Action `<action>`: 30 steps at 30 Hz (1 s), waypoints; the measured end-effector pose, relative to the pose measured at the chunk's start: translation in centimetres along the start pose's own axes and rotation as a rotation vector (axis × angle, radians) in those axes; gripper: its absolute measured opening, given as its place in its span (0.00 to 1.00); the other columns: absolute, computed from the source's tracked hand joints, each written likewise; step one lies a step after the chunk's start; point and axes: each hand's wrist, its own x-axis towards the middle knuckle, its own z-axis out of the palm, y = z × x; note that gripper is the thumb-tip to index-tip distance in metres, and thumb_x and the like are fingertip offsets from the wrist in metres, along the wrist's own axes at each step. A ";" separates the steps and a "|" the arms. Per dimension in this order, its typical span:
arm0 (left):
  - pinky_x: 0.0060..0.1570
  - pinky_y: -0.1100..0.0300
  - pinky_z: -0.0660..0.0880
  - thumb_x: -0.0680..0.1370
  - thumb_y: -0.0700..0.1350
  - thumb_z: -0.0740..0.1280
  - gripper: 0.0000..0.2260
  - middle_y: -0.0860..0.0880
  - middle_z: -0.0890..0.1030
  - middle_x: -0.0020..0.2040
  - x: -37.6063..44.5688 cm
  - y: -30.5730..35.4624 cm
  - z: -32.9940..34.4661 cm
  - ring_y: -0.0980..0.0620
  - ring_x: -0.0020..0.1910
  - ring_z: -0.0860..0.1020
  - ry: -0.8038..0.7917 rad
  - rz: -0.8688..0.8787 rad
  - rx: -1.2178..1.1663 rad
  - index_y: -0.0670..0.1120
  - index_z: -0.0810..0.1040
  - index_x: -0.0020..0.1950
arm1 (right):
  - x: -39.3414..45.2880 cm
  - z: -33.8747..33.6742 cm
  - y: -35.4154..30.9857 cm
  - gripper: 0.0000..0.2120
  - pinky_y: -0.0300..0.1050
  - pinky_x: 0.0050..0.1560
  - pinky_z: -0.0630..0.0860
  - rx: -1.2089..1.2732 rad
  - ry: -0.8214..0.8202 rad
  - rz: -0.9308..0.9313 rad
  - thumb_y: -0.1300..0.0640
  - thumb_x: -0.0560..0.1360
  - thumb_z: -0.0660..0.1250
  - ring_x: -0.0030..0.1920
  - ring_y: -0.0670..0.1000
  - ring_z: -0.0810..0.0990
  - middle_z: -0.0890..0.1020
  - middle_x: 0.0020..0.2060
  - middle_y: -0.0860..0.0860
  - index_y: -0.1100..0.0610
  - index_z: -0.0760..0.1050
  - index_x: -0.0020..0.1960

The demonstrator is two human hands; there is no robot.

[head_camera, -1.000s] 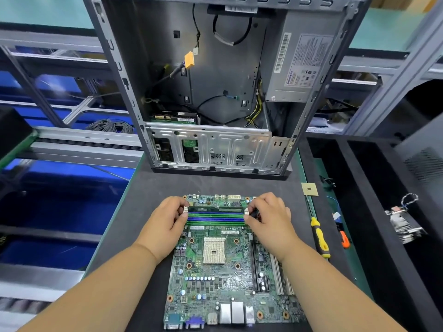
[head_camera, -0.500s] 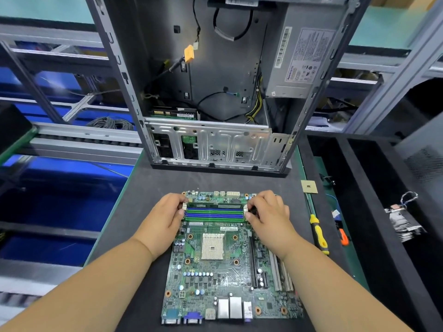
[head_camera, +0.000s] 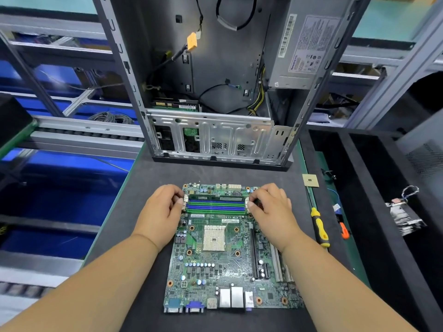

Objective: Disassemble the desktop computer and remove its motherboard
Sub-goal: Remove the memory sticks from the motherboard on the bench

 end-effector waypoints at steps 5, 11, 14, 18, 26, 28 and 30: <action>0.43 0.53 0.75 0.78 0.41 0.64 0.08 0.57 0.72 0.42 0.1 0.1 -0.1 0.57 0.40 0.72 -0.059 -0.007 -0.014 0.55 0.72 0.50 | 0.0 -0.2 -0.1 0.06 0.43 0.50 0.57 0.010 -0.025 0.003 0.52 0.73 0.68 0.51 0.45 0.62 0.67 0.48 0.42 0.45 0.71 0.46; 0.48 0.48 0.75 0.78 0.40 0.63 0.10 0.58 0.73 0.44 -0.2 0.1 -0.3 0.53 0.44 0.74 -0.099 0.005 -0.021 0.54 0.72 0.57 | -0.1 -0.4 -0.1 0.08 0.43 0.50 0.56 0.013 -0.040 0.001 0.55 0.73 0.67 0.52 0.46 0.62 0.67 0.49 0.42 0.44 0.71 0.47; 0.50 0.47 0.74 0.79 0.40 0.61 0.11 0.58 0.73 0.47 -0.2 0.2 -0.3 0.49 0.48 0.74 -0.124 0.005 0.004 0.53 0.71 0.59 | -0.1 -0.4 -0.2 0.08 0.43 0.49 0.55 0.008 -0.040 0.004 0.55 0.73 0.67 0.52 0.46 0.62 0.67 0.49 0.42 0.44 0.70 0.46; 0.52 0.50 0.73 0.79 0.37 0.59 0.14 0.55 0.72 0.49 -0.2 0.3 -0.2 0.48 0.50 0.73 -0.141 0.015 0.026 0.50 0.71 0.63 | 0.0 -0.4 -0.2 0.08 0.43 0.50 0.56 0.004 -0.048 0.009 0.56 0.74 0.66 0.52 0.46 0.63 0.67 0.49 0.42 0.45 0.71 0.46; 0.49 0.61 0.69 0.79 0.35 0.57 0.16 0.59 0.70 0.49 -0.1 0.2 0.1 0.59 0.49 0.71 -0.161 0.030 -0.036 0.50 0.70 0.63 | 0.2 -0.1 -0.1 0.03 0.43 0.51 0.56 -0.013 -0.011 0.005 0.49 0.78 0.62 0.52 0.46 0.63 0.67 0.48 0.41 0.46 0.72 0.45; 0.47 0.63 0.70 0.79 0.35 0.58 0.15 0.58 0.71 0.48 -0.1 0.0 0.1 0.60 0.48 0.72 -0.141 0.016 -0.071 0.51 0.71 0.61 | 0.2 0.0 -0.1 0.03 0.44 0.52 0.57 -0.024 -0.006 0.004 0.49 0.78 0.63 0.52 0.46 0.63 0.68 0.48 0.42 0.46 0.72 0.46; 0.44 0.69 0.70 0.79 0.37 0.59 0.13 0.57 0.72 0.47 0.0 -0.2 0.1 0.60 0.46 0.73 -0.106 -0.001 -0.109 0.54 0.72 0.56 | 0.2 0.0 -0.2 0.03 0.44 0.51 0.57 -0.038 0.000 -0.001 0.50 0.78 0.63 0.52 0.47 0.64 0.68 0.48 0.43 0.47 0.72 0.46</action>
